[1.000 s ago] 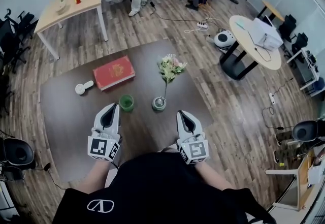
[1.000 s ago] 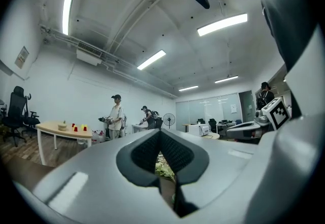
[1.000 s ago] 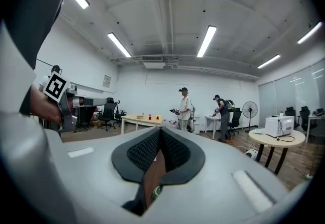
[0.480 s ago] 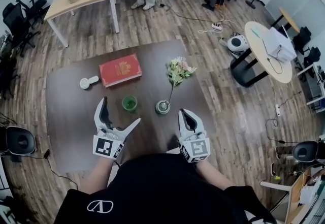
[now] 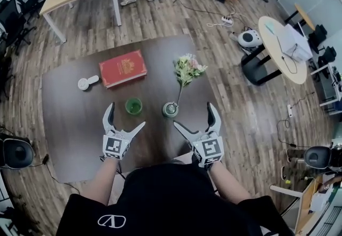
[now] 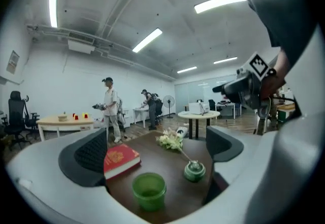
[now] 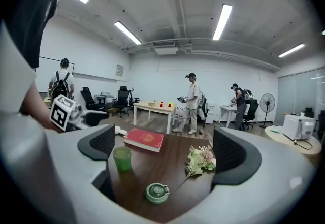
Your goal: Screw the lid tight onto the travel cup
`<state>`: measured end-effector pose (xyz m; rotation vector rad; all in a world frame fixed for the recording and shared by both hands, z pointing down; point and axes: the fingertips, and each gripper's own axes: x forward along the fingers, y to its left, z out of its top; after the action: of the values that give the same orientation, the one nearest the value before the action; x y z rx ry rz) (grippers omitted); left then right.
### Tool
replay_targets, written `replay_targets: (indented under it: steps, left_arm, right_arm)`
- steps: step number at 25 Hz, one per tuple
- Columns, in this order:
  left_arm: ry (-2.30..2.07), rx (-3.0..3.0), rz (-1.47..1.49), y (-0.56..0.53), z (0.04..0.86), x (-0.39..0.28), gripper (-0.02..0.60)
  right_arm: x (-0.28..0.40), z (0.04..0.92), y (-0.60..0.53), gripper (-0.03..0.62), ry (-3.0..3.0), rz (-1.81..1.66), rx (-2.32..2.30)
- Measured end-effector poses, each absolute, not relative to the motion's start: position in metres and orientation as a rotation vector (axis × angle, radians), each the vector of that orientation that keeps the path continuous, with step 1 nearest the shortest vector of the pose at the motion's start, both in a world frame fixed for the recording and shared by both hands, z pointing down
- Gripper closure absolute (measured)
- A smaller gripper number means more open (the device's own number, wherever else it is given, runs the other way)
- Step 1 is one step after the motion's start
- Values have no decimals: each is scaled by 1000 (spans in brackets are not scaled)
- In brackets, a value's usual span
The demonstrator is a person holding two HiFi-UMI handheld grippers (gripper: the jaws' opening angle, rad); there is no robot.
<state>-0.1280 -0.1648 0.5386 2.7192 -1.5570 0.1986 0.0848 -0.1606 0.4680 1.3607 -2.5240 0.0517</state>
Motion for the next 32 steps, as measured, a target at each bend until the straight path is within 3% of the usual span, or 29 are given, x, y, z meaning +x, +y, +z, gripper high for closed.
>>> replay_targets:
  steps: [9, 18, 21, 26, 32]
  left_arm:
    - [-1470, 2551, 447, -232, 718, -129, -6]
    - [-1368, 2499, 544, -265, 782, -126, -2]
    - [-1359, 2467, 583, -271, 787, -127, 35]
    - [-1357, 2449, 682, -275, 795, -127, 158]
    - [-1379, 2433, 699, -276, 796, -131, 184]
  right_arm:
    - [91, 542, -184, -7, -2401, 112, 1347]
    - [67, 649, -204, -6, -2355, 280, 1300]
    - [67, 701, -217, -6, -2277, 359, 1315]
    - [65, 782, -243, -4, -2103, 492, 1333]
    - [58, 826, -252, 0, -1994, 612, 1381]
